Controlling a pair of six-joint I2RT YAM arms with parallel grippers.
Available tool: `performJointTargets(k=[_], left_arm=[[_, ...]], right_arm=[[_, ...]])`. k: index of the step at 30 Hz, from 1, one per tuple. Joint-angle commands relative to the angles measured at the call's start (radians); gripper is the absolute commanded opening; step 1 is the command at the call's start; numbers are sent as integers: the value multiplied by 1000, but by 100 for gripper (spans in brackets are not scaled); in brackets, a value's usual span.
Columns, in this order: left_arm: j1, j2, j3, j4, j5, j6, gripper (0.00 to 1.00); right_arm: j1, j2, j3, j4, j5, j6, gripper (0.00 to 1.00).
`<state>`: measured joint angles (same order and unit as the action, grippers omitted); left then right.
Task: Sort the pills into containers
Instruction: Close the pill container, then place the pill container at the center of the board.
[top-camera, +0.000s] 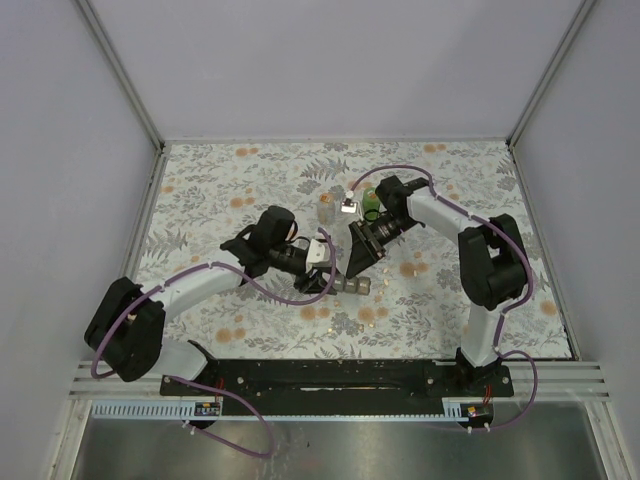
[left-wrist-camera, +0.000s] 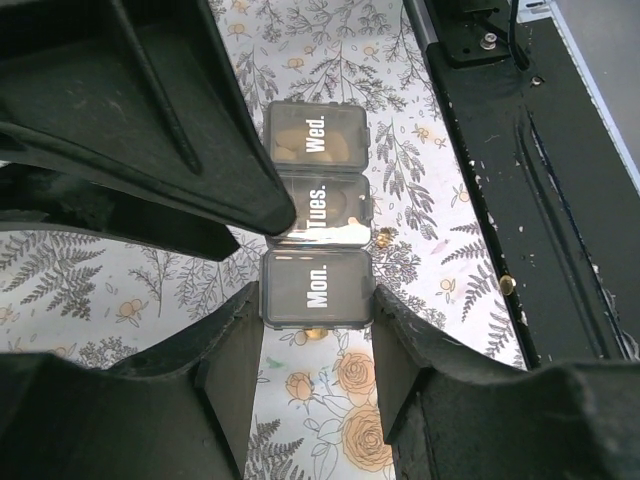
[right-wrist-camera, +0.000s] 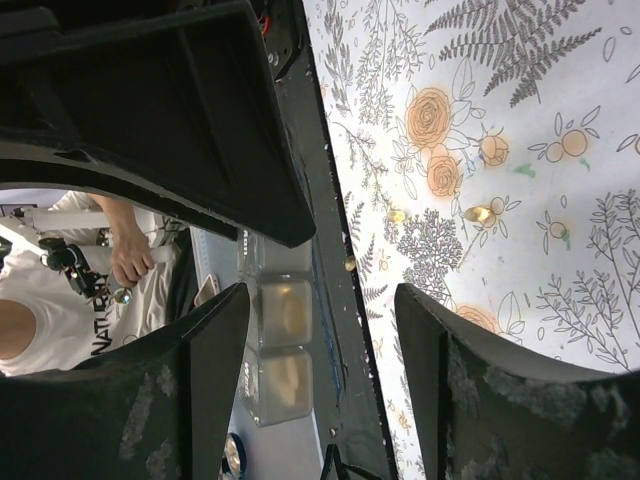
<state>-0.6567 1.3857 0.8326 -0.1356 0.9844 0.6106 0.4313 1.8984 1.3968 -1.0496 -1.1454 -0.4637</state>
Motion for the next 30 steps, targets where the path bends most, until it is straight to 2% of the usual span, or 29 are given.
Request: performJointTargets(k=[1, 7, 16, 30], left_arm=[[0, 7, 56, -25, 20, 83, 0], [0, 12, 77, -61, -24, 130, 0], [0, 9, 92, -76, -50, 146, 0], [0, 12, 65, 22, -55, 48, 0]], right_arm=[[20, 10, 34, -43, -33, -50, 70], [32, 34, 62, -125, -47, -122, 70], [53, 37, 62, -130, -43, -128, 63], [73, 36, 56, -124, -17, -130, 57]])
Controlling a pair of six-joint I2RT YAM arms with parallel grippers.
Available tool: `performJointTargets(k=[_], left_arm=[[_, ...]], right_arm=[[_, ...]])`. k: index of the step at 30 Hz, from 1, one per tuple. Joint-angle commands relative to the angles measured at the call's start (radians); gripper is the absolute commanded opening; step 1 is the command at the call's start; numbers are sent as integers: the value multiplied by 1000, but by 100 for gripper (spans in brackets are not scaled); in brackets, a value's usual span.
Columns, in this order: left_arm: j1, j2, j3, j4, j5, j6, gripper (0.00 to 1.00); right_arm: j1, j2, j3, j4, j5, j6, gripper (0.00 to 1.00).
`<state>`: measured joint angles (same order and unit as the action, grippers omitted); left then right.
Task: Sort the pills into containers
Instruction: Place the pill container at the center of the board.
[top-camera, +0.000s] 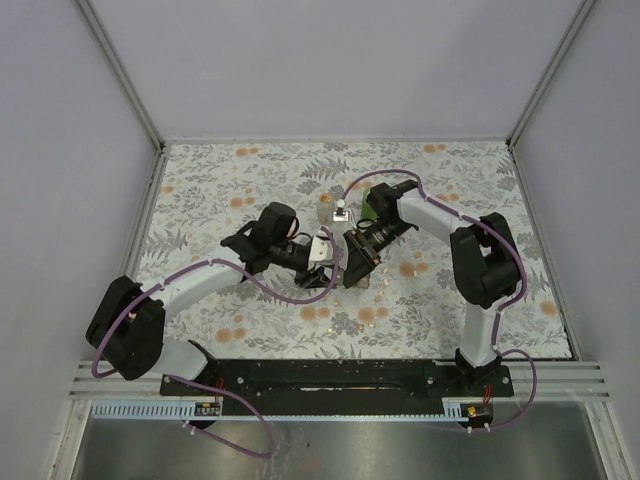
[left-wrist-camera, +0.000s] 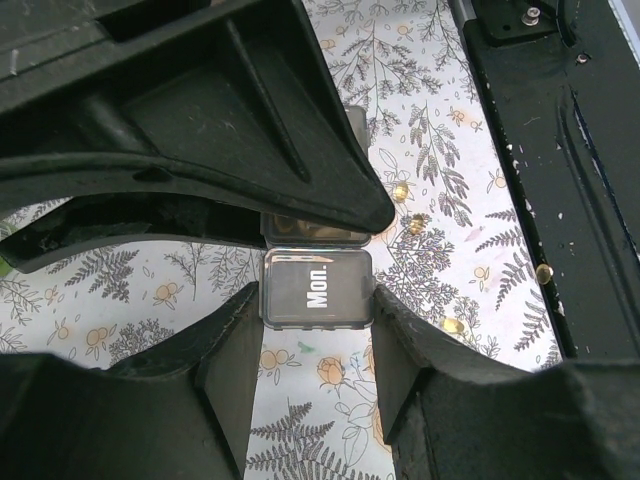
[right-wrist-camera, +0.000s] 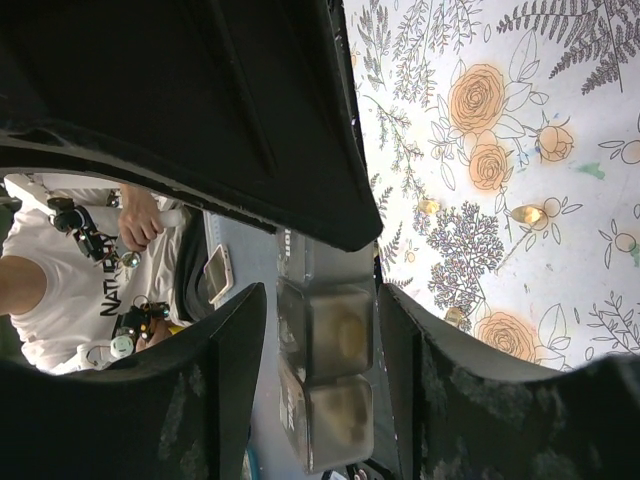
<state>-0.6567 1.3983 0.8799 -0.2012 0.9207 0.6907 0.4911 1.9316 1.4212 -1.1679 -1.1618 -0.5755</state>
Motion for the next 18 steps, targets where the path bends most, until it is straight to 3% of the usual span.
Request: performJointTargets(k=[1, 13, 18], left_arm=[[0, -1, 16, 91, 9, -37, 0], [3, -2, -6, 98, 20, -42, 0], [3, -7, -7, 97, 18, -45, 0]], right_arm=[[14, 3, 30, -4, -1, -18, 56], [14, 9, 38, -27, -10, -38, 50], [14, 13, 42, -32, -9, -41, 40]])
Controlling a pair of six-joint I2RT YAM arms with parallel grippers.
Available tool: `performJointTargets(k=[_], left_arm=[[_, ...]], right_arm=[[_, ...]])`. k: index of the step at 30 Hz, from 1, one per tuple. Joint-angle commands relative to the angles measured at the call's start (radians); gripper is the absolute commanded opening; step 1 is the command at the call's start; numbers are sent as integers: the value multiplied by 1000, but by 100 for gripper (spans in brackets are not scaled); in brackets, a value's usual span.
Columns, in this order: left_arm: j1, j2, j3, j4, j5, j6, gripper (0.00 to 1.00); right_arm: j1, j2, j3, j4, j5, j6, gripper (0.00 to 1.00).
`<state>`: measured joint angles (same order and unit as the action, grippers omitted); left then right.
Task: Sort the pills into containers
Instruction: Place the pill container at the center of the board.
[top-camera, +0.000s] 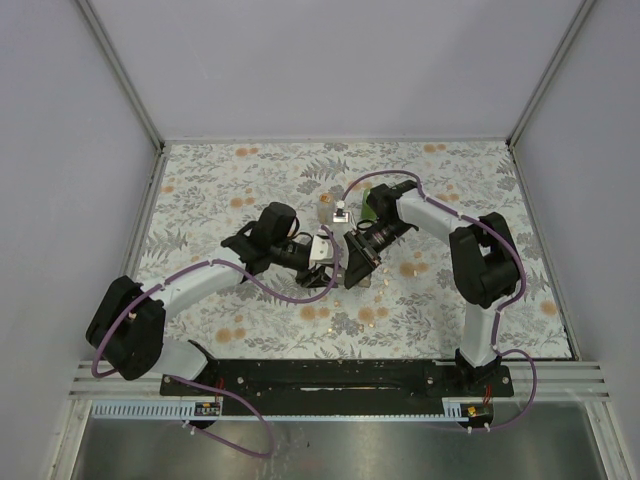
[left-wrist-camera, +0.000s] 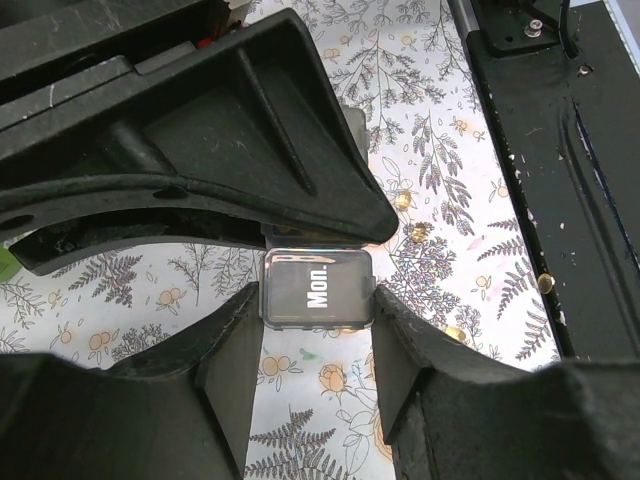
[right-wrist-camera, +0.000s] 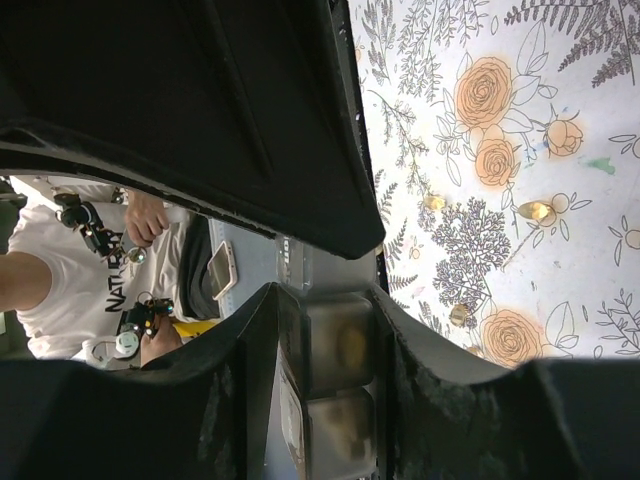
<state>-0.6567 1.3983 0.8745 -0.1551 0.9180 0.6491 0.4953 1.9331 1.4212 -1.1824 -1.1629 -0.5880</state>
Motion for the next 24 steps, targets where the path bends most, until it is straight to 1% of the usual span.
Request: performJointTargets(k=[1, 6, 12, 20, 24], left_arm=[[3, -7, -2, 52, 21, -3, 0], [3, -5, -2, 52, 22, -5, 0], [3, 5, 18, 19, 13, 1, 0], [3, 33, 61, -50, 7, -9, 0], [3, 44, 78, -81, 13, -16, 0]], right_arm=[[9, 12, 42, -17, -7, -30, 38], [9, 7, 41, -16, -3, -35, 25], [9, -11, 32, 13, 25, -13, 16], [9, -83, -33, 170, 121, 106, 8], [9, -102, -44, 191, 140, 119, 6]])
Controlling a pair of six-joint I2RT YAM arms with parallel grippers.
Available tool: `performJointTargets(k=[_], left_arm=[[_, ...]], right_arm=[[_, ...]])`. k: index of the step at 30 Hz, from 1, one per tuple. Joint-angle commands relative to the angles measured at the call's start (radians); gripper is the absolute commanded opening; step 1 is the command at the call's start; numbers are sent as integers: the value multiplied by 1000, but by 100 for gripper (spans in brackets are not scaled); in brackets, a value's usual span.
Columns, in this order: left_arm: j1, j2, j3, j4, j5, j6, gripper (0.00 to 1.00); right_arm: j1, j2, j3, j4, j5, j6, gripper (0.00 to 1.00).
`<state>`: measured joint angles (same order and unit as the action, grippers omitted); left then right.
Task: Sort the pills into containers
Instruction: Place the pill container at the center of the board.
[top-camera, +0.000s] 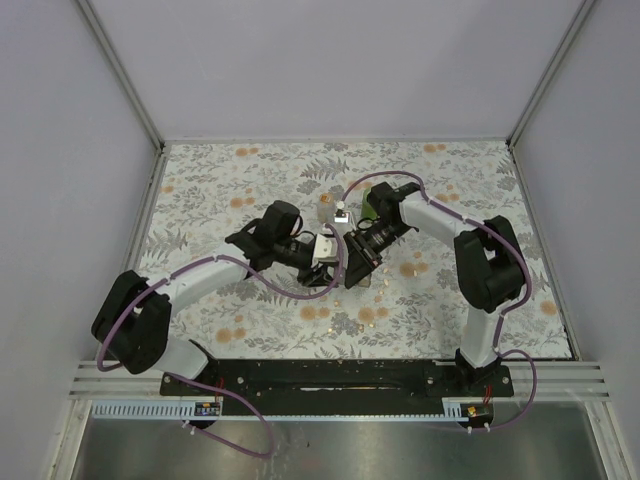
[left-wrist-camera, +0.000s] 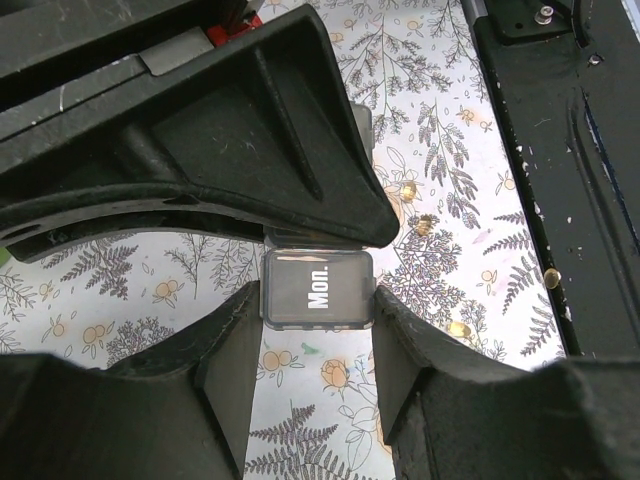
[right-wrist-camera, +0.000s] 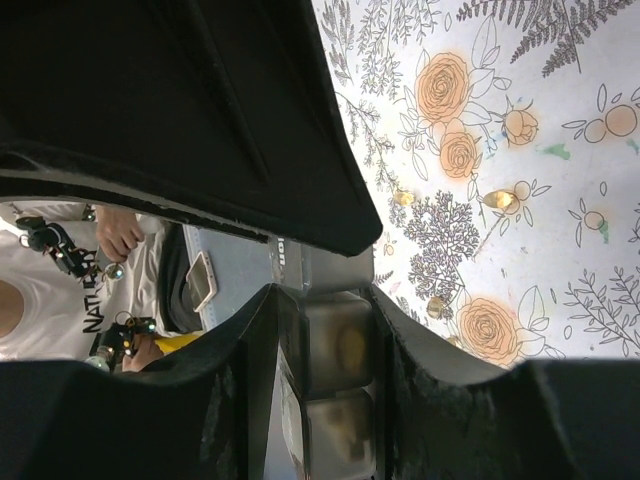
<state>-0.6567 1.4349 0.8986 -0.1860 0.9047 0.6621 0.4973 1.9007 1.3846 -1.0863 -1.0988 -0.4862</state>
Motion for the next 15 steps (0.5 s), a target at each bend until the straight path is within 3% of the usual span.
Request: performJointTargets(k=[1, 4, 5, 9, 15], left_arm=[[5, 6, 54, -52, 26, -25, 0], [3, 1, 51, -52, 33, -22, 0], [3, 1, 49, -55, 39, -21, 0], [5, -1, 49, -69, 57, 1, 0], [5, -4, 31, -61, 74, 24, 0]], right_arm=[[7, -69, -7, 95, 74, 15, 7], [7, -63, -6, 97, 56, 21, 10], [7, -61, -2, 94, 47, 20, 21], [6, -49, 10, 68, 14, 6, 42], [-5, 0, 63, -61, -81, -84, 62]])
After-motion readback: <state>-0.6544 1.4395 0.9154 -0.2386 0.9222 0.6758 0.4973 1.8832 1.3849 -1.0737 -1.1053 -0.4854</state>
